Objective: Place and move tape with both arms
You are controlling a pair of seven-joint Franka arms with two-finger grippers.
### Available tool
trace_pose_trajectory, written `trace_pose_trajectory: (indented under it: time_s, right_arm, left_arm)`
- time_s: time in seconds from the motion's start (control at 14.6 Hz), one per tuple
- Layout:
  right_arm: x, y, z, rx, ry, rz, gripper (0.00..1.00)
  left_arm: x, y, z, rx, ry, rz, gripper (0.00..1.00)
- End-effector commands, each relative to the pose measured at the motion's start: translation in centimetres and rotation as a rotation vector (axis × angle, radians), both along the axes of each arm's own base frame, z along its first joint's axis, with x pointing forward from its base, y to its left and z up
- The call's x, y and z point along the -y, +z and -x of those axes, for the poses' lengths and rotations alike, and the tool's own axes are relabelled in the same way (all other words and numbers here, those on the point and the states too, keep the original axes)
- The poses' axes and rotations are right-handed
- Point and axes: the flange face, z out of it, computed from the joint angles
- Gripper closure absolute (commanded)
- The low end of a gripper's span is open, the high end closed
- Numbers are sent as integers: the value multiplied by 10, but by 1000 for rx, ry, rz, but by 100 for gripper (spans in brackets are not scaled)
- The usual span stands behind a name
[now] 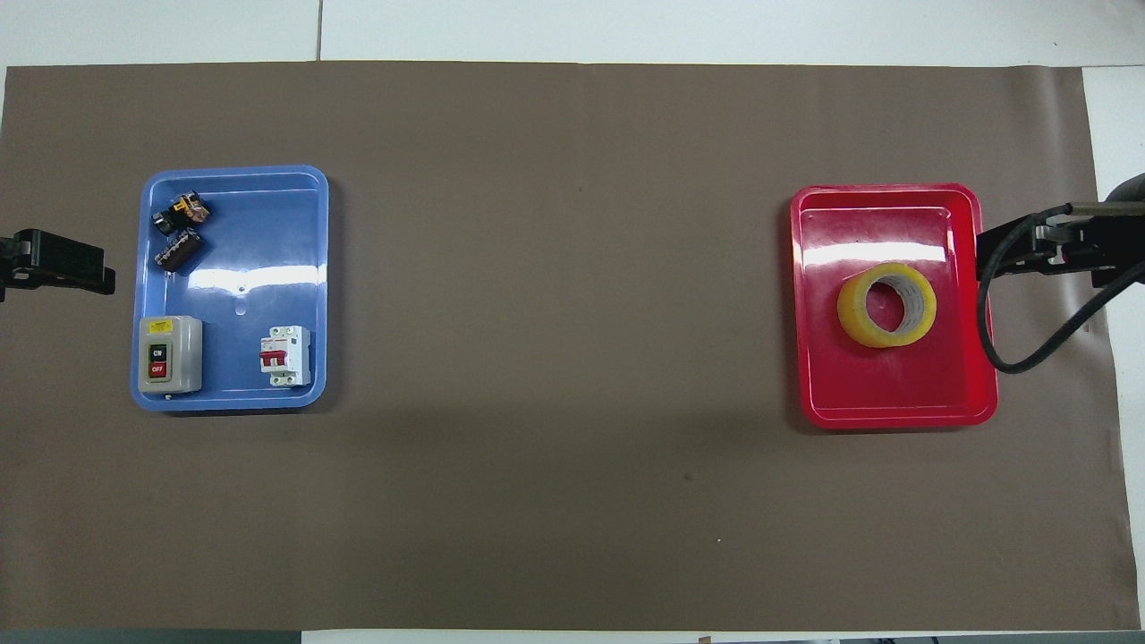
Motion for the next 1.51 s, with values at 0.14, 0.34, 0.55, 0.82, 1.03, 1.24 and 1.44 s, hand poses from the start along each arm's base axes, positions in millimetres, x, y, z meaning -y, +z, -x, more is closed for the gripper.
trace_pose_trajectory:
  time_s: [0.14,0.34,0.55,0.82,1.03,1.24,1.44]
  right_arm:
    - [7,1,5,5,12,-6,0]
    - [8,1,5,2,11,-6,0]
    - [7,1,5,5,8,-6,0]
    - [7,3,4,11,6,-6,0]
    - [3,5,3,14,13,-12,0]
    - [3,11,4,19,18,-13,0]
    - [4,10,4,18,21,-13,0]
  left_arm:
    - [-2,3,6,3,-1,23,0]
    - [-3,4,7,5,1,23,0]
    - [-2,3,7,4,-1,23,0]
    - [-2,3,6,5,-1,23,0]
    - [-3,3,6,4,1,21,0]
    - [-2,3,7,4,-2,23,0]
    - [-3,3,7,4,1,23,0]
